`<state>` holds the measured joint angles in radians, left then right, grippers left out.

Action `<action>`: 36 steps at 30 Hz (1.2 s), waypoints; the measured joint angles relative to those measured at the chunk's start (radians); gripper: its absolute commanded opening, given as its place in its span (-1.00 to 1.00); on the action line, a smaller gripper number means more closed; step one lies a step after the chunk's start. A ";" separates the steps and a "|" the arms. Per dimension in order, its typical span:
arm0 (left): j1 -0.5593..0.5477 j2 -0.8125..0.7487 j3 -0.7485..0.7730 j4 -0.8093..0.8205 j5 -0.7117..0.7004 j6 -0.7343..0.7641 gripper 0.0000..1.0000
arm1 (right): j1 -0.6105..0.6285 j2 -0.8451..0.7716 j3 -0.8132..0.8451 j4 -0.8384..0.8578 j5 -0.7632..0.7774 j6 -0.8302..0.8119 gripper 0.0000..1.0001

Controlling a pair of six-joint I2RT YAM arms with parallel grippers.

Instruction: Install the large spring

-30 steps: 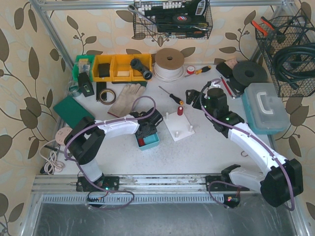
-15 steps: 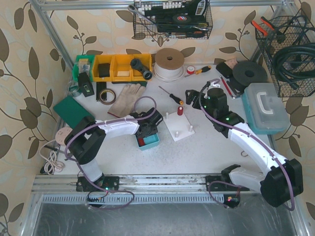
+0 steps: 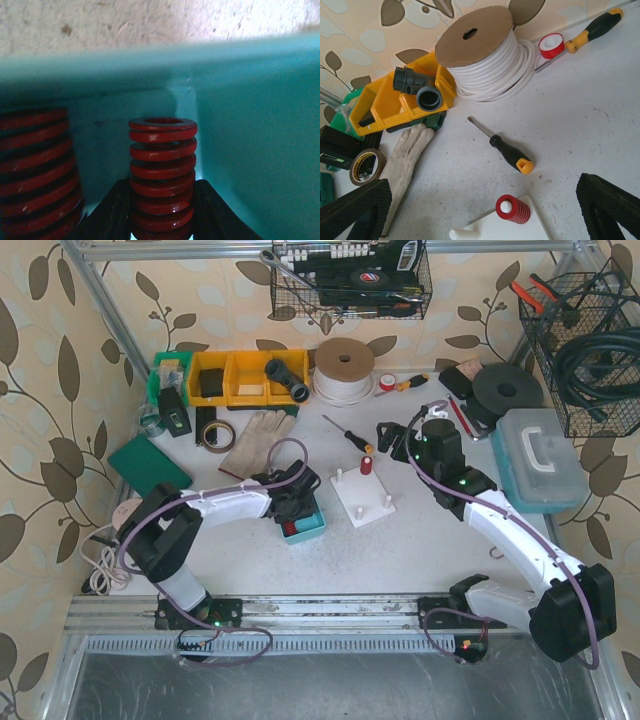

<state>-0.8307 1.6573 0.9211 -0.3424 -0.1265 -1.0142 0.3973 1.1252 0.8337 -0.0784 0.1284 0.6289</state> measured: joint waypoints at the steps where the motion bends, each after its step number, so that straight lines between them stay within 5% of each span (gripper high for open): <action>1: 0.000 -0.017 -0.013 -0.004 0.005 0.011 -0.98 | 0.000 0.000 0.000 0.000 -0.006 0.000 0.99; 15: 0.001 -0.303 -0.032 -0.039 0.062 0.259 -1.00 | -0.005 0.066 0.065 -0.044 -0.207 0.018 0.99; 26: 0.007 -0.333 -0.022 -0.058 0.241 0.509 -1.00 | -0.079 0.235 0.193 -0.145 -0.722 0.044 0.91; 36: 0.007 -0.435 -0.043 0.045 0.454 0.568 -1.00 | -0.090 0.316 0.186 -0.307 -1.060 0.079 0.74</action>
<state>-0.8234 1.2228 0.8780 -0.2977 0.3271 -0.4461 0.3073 1.4410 1.0199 -0.3859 -0.9318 0.7074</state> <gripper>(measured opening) 0.309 0.882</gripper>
